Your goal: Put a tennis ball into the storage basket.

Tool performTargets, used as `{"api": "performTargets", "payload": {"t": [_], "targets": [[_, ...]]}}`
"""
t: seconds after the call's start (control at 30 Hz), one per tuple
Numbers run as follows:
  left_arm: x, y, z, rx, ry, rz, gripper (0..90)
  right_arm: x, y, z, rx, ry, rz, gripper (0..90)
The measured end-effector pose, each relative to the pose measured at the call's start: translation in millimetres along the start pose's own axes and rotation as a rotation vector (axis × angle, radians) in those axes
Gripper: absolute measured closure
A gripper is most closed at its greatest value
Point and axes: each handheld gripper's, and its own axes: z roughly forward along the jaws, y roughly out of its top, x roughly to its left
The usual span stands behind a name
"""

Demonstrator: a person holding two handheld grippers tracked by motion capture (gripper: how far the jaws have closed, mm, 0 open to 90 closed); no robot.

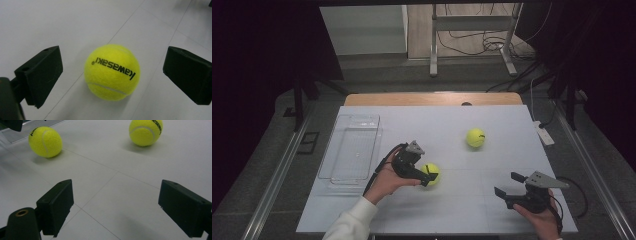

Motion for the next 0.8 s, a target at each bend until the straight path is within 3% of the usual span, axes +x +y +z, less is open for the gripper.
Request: {"api": "performTargets", "payload": {"t": [0.8], "targets": [[-0.1, -6.9, 28.5, 0.092, 0.019, 0.013, 4.8, 2.0, 0.6, 0.9, 0.006, 0.011, 0.001, 13.0]]}}
